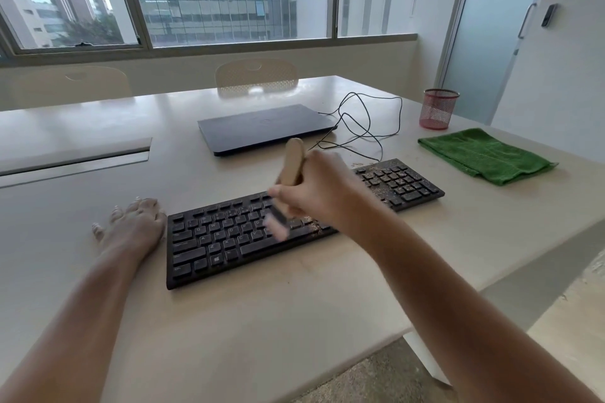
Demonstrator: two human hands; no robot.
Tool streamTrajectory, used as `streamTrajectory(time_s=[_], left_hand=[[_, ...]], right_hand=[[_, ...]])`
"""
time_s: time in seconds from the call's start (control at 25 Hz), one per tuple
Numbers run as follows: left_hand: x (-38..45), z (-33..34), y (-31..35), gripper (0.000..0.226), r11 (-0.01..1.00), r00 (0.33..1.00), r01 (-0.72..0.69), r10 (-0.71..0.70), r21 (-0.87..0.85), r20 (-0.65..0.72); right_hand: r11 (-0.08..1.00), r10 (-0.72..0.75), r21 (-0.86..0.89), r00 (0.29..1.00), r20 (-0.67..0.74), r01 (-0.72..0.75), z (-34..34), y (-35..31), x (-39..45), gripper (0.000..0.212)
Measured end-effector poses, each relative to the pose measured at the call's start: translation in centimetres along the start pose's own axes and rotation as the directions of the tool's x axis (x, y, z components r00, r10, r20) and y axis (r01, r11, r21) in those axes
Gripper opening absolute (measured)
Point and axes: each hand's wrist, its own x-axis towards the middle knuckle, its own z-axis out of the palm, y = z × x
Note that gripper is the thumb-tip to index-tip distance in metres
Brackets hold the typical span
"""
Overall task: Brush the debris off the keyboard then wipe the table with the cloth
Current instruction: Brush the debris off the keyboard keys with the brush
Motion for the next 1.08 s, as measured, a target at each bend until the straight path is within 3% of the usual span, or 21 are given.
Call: streamTrajectory(time_s=[0.08, 0.12, 0.28, 0.48, 0.6, 0.68, 0.76, 0.88, 0.96, 1.08], left_hand=[[0.1, 0.1, -0.2, 0.045, 1.000, 1.000, 0.003, -0.003, 0.012, -0.003], [0.0, 0.1, -0.2, 0.044, 1.000, 1.000, 0.000, 0.000, 0.015, -0.003], [-0.2, 0.1, 0.1, 0.043, 1.000, 1.000, -0.003, 0.003, 0.014, -0.005], [-0.1, -0.1, 0.0, 0.046, 1.000, 1.000, 0.004, -0.003, 0.022, -0.004], [0.0, 0.0, 0.1, 0.046, 1.000, 1.000, 0.000, 0.000, 0.017, 0.002], [0.0, 0.0, 0.0, 0.046, 1.000, 1.000, 0.004, -0.004, 0.008, 0.001], [0.1, 0.0, -0.3, 0.046, 0.999, 1.000, -0.028, 0.028, 0.014, 0.014], [0.0, 0.0, -0.5, 0.047, 0.999, 0.999, -0.048, 0.047, 0.023, 0.025], [-0.2, -0.2, -0.2, 0.045, 1.000, 1.000, -0.014, 0.014, 0.012, 0.019], [-0.3, -0.2, 0.1, 0.045, 1.000, 1.000, -0.006, 0.006, 0.007, 0.009]], right_hand=[[0.979, -0.057, 0.202, 0.993, 0.104, 0.035, 3.3, -2.8, -0.8, 0.017], [0.977, -0.072, 0.212, 0.987, 0.141, 0.041, 4.9, -3.6, -1.1, 0.019], [0.994, -0.018, -0.102, 0.986, 0.164, 0.035, 4.4, -3.5, 0.7, 0.025], [0.999, -0.010, 0.032, 0.977, 0.212, 0.004, 4.3, -5.1, 1.2, 0.029], [0.999, 0.001, -0.051, 0.941, 0.339, 0.017, 4.1, -4.9, 0.7, 0.029], [0.998, -0.003, -0.063, 0.945, 0.328, 0.026, 3.7, -5.2, 0.8, 0.029], [0.997, -0.069, 0.062, 0.961, 0.268, 0.054, 4.6, -6.0, 1.0, 0.029], [0.987, -0.126, 0.139, 0.938, 0.324, 0.084, 6.8, -6.5, 0.5, 0.026], [0.995, -0.072, 0.089, 0.938, 0.338, 0.044, 6.0, -4.9, 0.7, 0.029], [0.991, 0.124, -0.091, 0.954, 0.274, -0.103, 1.3, -1.2, 1.5, 0.027]])
